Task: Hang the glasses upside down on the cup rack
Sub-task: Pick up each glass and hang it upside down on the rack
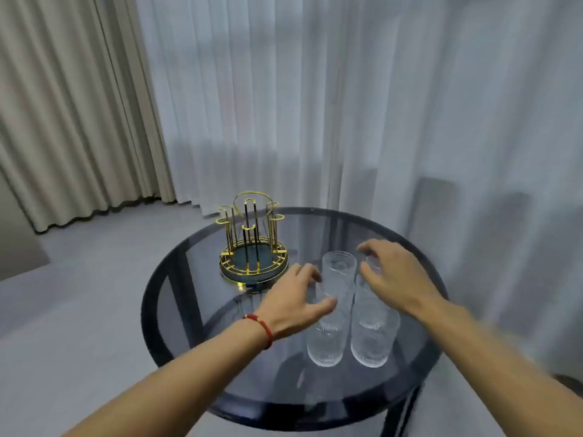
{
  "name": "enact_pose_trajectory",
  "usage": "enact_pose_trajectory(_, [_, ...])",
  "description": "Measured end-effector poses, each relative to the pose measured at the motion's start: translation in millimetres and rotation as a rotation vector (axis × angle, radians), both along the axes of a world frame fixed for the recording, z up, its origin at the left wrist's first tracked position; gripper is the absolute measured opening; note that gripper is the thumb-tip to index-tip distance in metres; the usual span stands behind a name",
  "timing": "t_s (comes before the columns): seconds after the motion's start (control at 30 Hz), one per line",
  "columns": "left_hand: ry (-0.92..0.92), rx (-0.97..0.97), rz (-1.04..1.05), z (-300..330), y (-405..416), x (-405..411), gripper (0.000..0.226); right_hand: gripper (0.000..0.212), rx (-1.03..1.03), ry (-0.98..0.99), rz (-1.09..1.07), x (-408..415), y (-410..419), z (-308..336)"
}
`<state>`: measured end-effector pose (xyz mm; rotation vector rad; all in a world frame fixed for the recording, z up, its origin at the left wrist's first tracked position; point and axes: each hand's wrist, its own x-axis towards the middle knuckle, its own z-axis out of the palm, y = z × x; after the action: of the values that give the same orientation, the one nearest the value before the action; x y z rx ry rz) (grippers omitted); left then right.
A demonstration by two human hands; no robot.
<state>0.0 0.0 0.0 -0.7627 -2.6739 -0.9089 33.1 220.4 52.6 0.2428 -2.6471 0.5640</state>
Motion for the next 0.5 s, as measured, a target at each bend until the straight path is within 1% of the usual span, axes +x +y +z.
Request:
enact_pose_trajectory(0.03, [-0.056,-0.023,-0.032,-6.9,1.0,10.4,0.061,0.028,-0.094,0.043,-0.016,10.5,0.5,-9.1])
enact_pose_trajectory(0.07, [-0.069,-0.069,-0.041,-13.8,2.7,17.6,0.071,0.028,-0.183,0.106,-0.024,20.7,0.2,-16.9])
enact_pose_trajectory(0.13, [-0.086,-0.088,-0.053,-30.1,6.2,32.6,0.082,0.034,-0.305,0.221,-0.034,43.1,-4.2,-37.5])
enact_pose_trajectory(0.23, [-0.038,0.006,0.002,-34.5,11.2,37.7,0.084,0.039,-0.462,0.327,-0.088,51.4,-4.6,-49.5])
enact_pose_trajectory(0.33, [0.032,0.119,0.067,-26.8,4.5,44.1,0.078,0.028,-0.529,0.344,-0.1,49.8,-7.7,-41.9])
enact_pose_trajectory(0.4, [0.052,0.326,0.169,-15.9,-7.1,41.7,0.068,0.024,-0.505,0.365,0.008,50.4,-21.9,-32.4])
enact_pose_trajectory(0.43, [0.021,0.495,0.212,-7.3,-13.8,37.0,0.062,0.025,-0.488,0.333,0.081,48.1,-32.6,-26.5])
enact_pose_trajectory(0.47, [-0.075,0.716,0.214,1.1,-19.7,30.8,0.057,0.027,-0.454,0.249,0.148,44.0,-44.5,-21.0])
enact_pose_trajectory(0.5, [-0.23,0.953,0.149,7.6,-24.4,23.1,0.055,0.035,-0.411,0.119,0.192,37.2,-56.8,-16.4])
